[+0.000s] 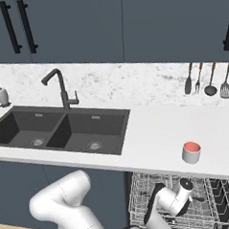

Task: Pick up the cup and bowl from the counter, place them in the dishwasher, and close the dishwasher door.

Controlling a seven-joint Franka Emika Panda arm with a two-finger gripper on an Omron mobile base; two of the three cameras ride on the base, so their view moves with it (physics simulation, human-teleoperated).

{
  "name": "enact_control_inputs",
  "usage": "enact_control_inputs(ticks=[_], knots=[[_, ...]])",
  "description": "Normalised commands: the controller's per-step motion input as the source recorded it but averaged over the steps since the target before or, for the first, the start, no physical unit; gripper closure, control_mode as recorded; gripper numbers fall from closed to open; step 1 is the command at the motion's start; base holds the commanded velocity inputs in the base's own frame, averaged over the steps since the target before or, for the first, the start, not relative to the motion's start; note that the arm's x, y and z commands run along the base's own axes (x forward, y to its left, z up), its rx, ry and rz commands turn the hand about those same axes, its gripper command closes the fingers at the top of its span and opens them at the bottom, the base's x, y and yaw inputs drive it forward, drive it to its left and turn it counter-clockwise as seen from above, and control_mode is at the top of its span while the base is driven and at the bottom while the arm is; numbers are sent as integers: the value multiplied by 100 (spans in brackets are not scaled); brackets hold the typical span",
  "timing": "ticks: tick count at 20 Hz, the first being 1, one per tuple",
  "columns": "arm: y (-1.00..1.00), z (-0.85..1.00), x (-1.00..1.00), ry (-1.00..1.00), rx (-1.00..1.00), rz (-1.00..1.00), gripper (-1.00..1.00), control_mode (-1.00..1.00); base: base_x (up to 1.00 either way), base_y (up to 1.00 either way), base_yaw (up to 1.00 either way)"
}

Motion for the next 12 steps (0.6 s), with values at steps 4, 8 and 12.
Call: enact_control_inputs(ticks=[4, 8, 12], knots=[[0, -3, 14, 0, 0, 0, 100, -100, 0, 0, 0], [0, 0, 30, 0, 0, 0, 100, -100, 0, 0, 0], [0, -14, 41, 0, 0, 0, 100, -100, 0, 0, 0]])
